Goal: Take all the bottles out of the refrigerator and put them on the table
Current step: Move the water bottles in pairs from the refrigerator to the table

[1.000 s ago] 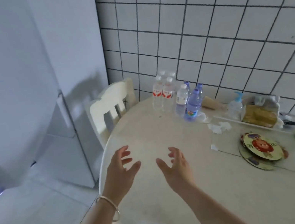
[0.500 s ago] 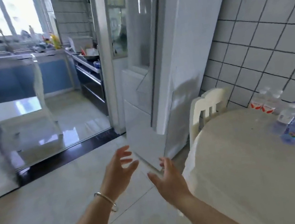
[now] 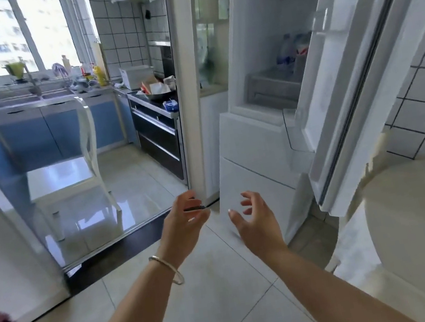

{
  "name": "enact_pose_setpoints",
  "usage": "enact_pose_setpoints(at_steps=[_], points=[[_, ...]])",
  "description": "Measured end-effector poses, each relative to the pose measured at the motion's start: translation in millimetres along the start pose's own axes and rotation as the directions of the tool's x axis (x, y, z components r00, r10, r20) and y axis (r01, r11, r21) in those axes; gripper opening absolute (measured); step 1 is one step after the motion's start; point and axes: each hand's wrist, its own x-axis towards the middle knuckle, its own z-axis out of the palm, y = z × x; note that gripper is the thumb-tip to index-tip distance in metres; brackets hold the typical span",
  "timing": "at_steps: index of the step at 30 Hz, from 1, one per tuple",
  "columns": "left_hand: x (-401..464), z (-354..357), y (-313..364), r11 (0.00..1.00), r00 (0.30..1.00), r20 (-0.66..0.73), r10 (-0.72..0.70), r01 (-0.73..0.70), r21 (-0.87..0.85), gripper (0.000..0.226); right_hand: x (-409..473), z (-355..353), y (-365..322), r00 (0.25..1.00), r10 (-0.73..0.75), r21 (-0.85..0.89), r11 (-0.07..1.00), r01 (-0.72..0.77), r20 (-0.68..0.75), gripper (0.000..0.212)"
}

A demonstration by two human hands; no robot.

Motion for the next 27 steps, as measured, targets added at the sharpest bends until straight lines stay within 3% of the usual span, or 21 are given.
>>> enact_pose_setpoints(at_steps=[5,9,14,21,27], points=[[85,-8,-4,0.994,0.999,0.036,-0.018,0.021,-0.108,0.041,81,17,-15,0.996,0.017,0.038,0.999,-0.014,-0.090,0.044],[171,2,-8,0.997,0.996,0.086,0.037,-0.031,-0.071,0.040,162,31,-29,0.979,-0.019,0.103,0.994,0.040,-0.202,0.041],[294,19,3,0.995,0.984,0.144,0.102,-0.098,-0.033,0.037,290,46,-40,0.977,-0.052,0.048,0.997,0.064,-0.207,0.045],[441,48,12,0.991,0.970,0.217,0.110,-0.090,-0.101,0.042,423,38,-21,0.916,0.070,0.148,0.989,-0.012,-0.396,0.038],[547,109,-2,0.989,0.919,0.374,0.125,-0.084,-0.123,0.033,523,15,19,0.823,0.201,0.217,0.971,-0.097,-0.532,0.040]])
